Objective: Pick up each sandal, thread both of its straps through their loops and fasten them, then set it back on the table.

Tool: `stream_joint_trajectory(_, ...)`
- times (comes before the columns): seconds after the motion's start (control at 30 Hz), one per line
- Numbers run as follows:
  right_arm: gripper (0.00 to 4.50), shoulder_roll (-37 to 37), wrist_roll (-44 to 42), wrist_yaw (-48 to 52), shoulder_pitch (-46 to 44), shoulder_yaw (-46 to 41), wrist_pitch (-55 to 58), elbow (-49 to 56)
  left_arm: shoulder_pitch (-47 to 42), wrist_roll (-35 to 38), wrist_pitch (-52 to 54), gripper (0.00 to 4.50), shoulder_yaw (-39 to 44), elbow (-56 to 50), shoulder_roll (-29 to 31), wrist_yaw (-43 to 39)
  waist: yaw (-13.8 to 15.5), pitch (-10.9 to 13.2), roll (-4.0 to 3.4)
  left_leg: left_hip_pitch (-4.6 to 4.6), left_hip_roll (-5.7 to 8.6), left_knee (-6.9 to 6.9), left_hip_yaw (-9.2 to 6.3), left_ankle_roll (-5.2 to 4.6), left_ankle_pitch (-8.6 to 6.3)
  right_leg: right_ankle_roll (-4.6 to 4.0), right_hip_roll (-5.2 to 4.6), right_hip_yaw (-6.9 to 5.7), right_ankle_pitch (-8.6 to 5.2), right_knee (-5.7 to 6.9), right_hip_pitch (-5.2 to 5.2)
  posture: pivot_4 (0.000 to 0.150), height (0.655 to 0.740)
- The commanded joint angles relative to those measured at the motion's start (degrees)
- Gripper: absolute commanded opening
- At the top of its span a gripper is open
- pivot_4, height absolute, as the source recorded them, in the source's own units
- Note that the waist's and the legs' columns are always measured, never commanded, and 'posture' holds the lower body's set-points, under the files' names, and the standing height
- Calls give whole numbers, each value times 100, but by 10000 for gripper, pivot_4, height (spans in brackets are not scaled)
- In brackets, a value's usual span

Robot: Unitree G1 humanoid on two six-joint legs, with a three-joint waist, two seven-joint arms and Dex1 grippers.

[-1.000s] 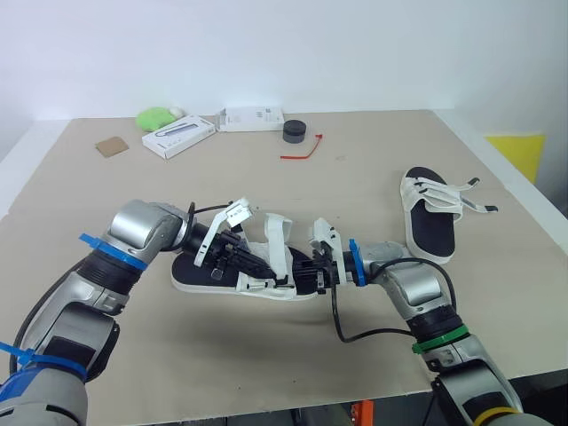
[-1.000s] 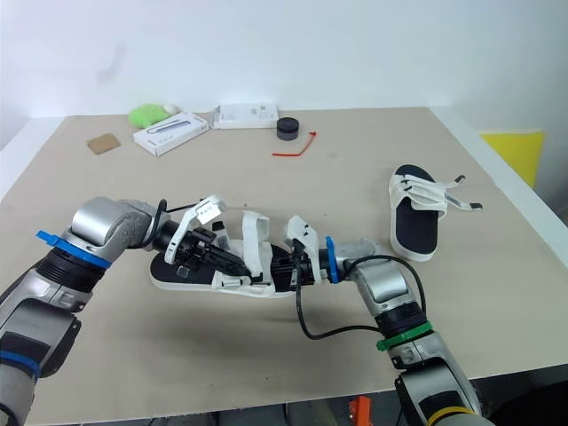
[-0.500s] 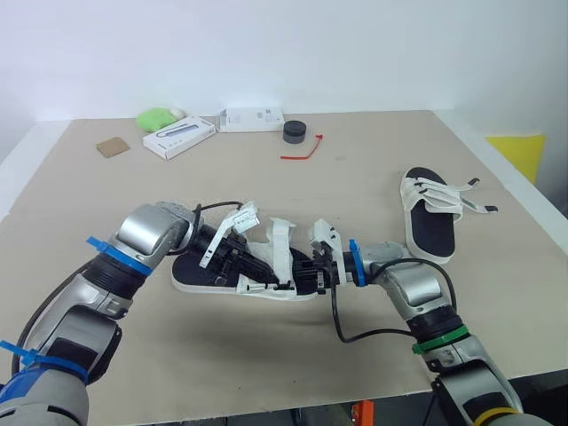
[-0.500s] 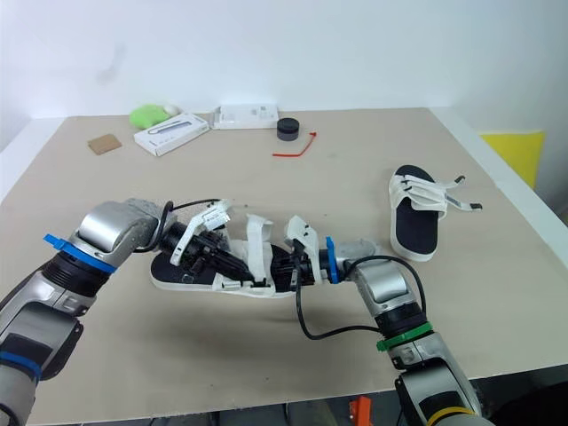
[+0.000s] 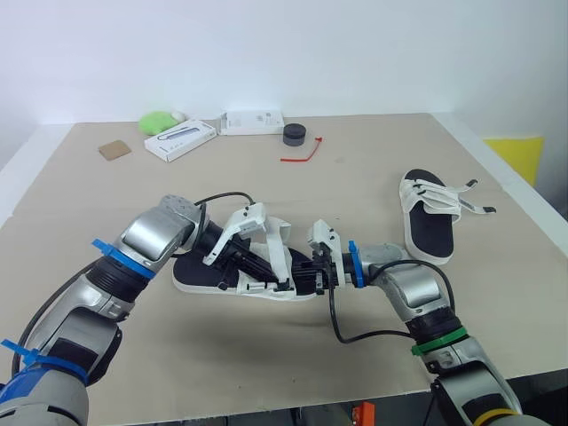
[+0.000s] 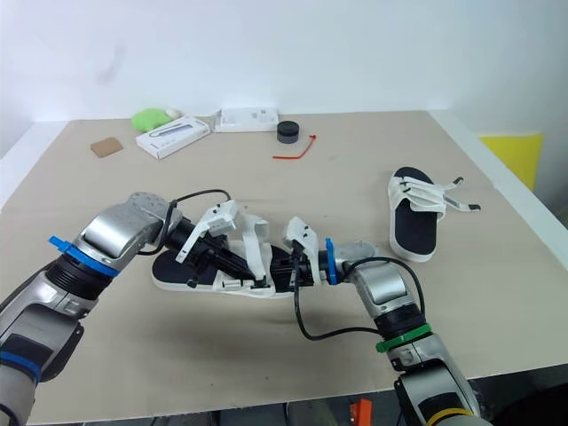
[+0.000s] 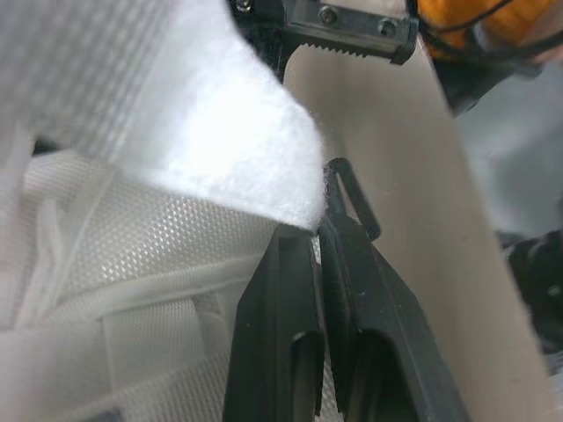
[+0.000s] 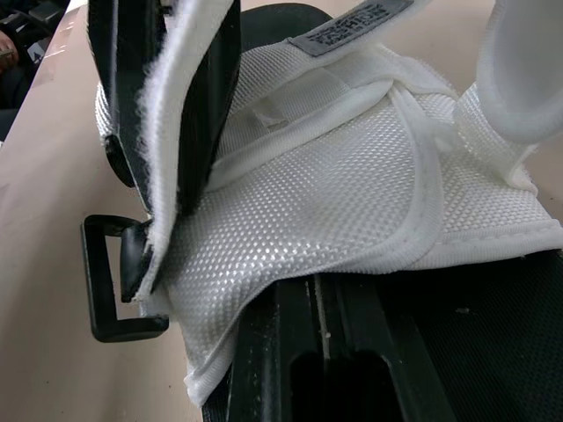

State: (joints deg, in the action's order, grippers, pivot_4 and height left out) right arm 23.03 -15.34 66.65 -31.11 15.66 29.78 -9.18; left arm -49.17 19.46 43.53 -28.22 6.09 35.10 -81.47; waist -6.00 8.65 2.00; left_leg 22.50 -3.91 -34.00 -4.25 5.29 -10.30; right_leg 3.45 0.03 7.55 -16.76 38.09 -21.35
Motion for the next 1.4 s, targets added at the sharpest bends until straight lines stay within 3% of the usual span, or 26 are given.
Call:
stream_joint_trajectory(0.03,0,-52,284,-95,326,464,229,-441,257,-511,-252,1199,-372,-9,127,92,0,-8,2,-1,0,0,0,0,0,0,0,0,0,0,1,1500,7400)
stream_joint_trajectory(0.37,0,-97,304,-102,279,447,181,-566,190,-8,298,1199,-169,-695,255,-441,-14,-9,2,-4,0,5,0,-1,-1,-4,1,1,-2,0,-2,1500,7400)
stream_joint_trajectory(0.53,0,-110,310,-97,271,426,175,-569,335,-395,-65,1199,-514,-748,522,-565,-74,-8,2,-5,-1,22,0,-6,-4,-10,4,1,-10,0,-7,1500,7400)
stream_joint_trajectory(0.87,0,-136,308,-107,270,432,161,-546,395,-1077,-990,1199,-626,-429,140,-48,-57,-46,14,-19,-1,24,0,-30,-17,-17,4,1,-21,0,7,1500,7400)
stream_joint_trajectory(1.13,0,-144,295,-140,288,440,139,-559,406,-1313,-1583,1199,-624,-490,187,-316,-35,-57,14,-39,0,10,0,-29,-17,-16,1,7,-21,-1,6,1500,7400)
stream_joint_trajectory(1.27,0,-152,299,-141,284,437,134,-581,449,-1524,-1916,12994,-665,-442,354,-470,-52,-57,14,-40,0,11,1,-29,-18,-16,3,8,-21,0,5,1500,7400)
stream_joint_trajectory(1.4,0,-158,306,-128,266,432,120,-607,388,-1720,-2096,29715,-653,-245,379,-485,-78,-58,13,-40,-1,24,1,-33,-20,-21,9,12,-23,0,14,1500,7400)
